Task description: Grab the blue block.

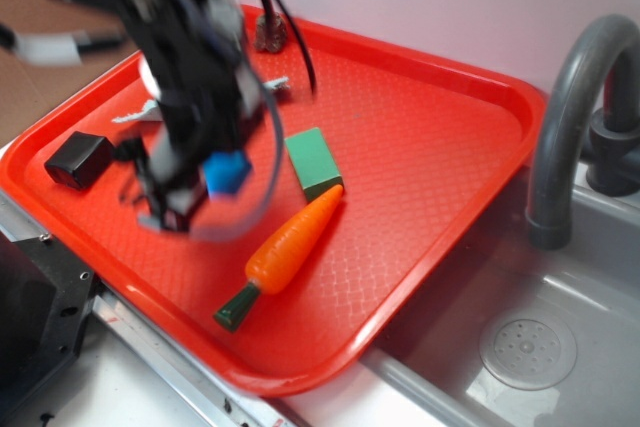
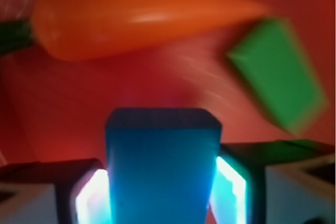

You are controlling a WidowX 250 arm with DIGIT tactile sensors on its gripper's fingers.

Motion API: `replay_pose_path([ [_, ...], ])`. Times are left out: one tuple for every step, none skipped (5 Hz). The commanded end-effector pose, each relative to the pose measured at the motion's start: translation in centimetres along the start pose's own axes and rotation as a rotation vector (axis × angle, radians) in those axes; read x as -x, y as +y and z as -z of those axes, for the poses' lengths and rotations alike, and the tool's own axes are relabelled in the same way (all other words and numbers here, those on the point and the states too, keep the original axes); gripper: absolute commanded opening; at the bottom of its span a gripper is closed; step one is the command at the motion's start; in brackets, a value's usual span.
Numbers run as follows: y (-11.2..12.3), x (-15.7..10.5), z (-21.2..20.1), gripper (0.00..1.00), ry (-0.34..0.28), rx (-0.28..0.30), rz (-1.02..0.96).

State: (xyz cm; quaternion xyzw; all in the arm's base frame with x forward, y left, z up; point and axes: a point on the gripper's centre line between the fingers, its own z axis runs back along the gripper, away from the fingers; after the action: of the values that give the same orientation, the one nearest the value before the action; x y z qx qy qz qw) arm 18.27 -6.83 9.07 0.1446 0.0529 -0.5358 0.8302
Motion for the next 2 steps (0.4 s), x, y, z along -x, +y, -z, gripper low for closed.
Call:
replay_pose_path([
  [2.7, 3.8, -9.4, 0.0, -0.038, 0.076, -0.523],
  [2.8, 5.2, -11.2, 0.0, -0.155, 0.228, -0.777],
])
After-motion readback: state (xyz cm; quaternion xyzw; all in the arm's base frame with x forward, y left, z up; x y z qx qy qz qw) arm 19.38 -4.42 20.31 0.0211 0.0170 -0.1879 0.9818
